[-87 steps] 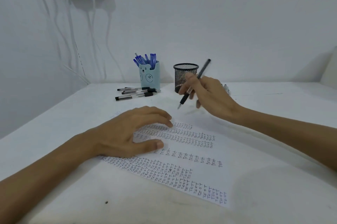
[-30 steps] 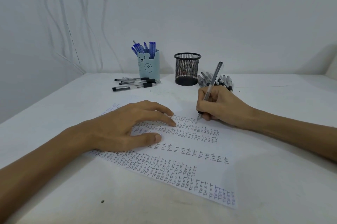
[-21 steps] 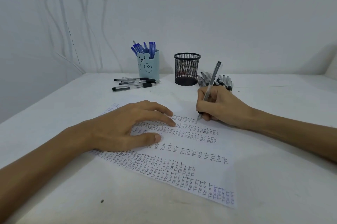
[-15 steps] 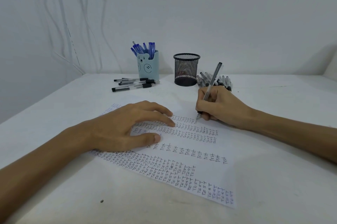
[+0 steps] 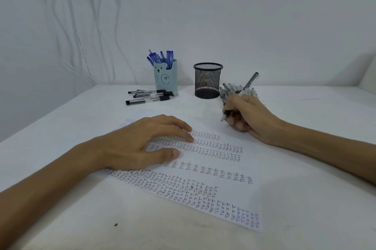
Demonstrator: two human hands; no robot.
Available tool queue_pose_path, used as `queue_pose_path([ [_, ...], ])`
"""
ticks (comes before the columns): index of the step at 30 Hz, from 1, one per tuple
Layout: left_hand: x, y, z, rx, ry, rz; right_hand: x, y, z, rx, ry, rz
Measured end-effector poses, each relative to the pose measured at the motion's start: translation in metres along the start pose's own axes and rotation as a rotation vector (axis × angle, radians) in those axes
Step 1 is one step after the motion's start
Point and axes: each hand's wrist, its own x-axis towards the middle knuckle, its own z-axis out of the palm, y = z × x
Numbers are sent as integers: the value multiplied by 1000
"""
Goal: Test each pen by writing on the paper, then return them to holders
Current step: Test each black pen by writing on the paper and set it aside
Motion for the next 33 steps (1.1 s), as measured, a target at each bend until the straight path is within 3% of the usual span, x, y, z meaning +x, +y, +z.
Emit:
queue_pose_path([
  [5, -1, -18, 1, 62, 134, -98, 0, 5, -3, 2, -139, -49],
  [11, -9, -48, -5, 107, 175, -358, -1, -1, 0, 171, -128, -11],
  [14, -10, -50, -7, 91, 189, -384, -1, -4, -1, 221, -138, 57],
  [20, -9, -50, -8, 83, 218, -384, -6, -3, -1, 100, -193, -53],
  [29, -9, -52, -8, 94, 208, -378, 43, -34, -52, -508, 303, -189],
  [33, -9, -54, -8, 100, 209, -371, 76, -31, -71, -730, 301, -81],
])
